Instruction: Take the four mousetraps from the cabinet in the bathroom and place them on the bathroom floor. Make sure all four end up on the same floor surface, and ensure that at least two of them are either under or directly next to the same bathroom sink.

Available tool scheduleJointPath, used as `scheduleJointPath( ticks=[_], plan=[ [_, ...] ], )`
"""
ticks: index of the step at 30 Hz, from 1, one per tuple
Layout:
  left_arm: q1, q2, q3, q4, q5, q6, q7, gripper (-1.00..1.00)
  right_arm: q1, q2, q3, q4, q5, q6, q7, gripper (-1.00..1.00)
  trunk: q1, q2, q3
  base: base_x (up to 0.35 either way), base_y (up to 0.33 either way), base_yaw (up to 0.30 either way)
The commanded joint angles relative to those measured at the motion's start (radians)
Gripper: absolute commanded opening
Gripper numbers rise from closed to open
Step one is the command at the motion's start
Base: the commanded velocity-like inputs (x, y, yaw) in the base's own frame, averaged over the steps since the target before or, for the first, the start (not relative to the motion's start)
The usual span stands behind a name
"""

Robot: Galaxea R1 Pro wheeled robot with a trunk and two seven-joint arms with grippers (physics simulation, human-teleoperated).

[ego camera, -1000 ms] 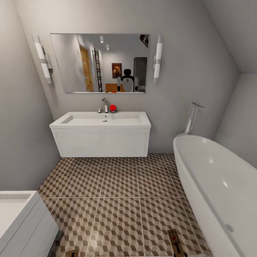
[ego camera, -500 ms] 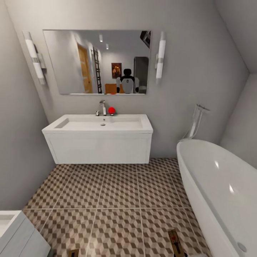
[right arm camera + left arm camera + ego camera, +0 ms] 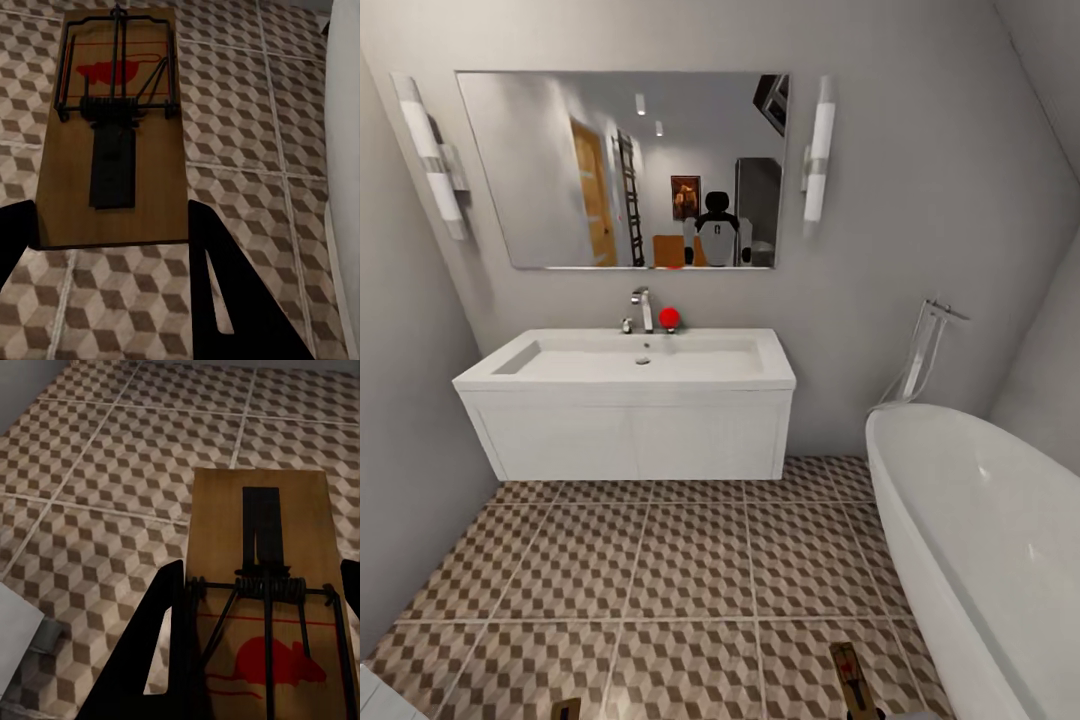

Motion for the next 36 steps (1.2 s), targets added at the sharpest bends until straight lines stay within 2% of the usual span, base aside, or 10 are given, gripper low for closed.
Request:
scheduleJointPath(
  ticks=[1,36],
  plan=[
    [-0.002,0.000,0.006,0.003,-0.007,-0.005,0.005,-1.00,-0.001,0.000,-0.004,0.001,0.008,-0.003,-0.001,-1.00,0.000,0.000,-0.001,0.229,0.000,0.000],
    [-0.002,0.000,0.006,0.004,-0.007,-0.005,0.005,-1.00,-0.001,0.000,-0.004,0.001,0.008,-0.005,-0.001,-1.00,0.000,0.000,-0.001,0.019,0.000,0.000]
  ],
)
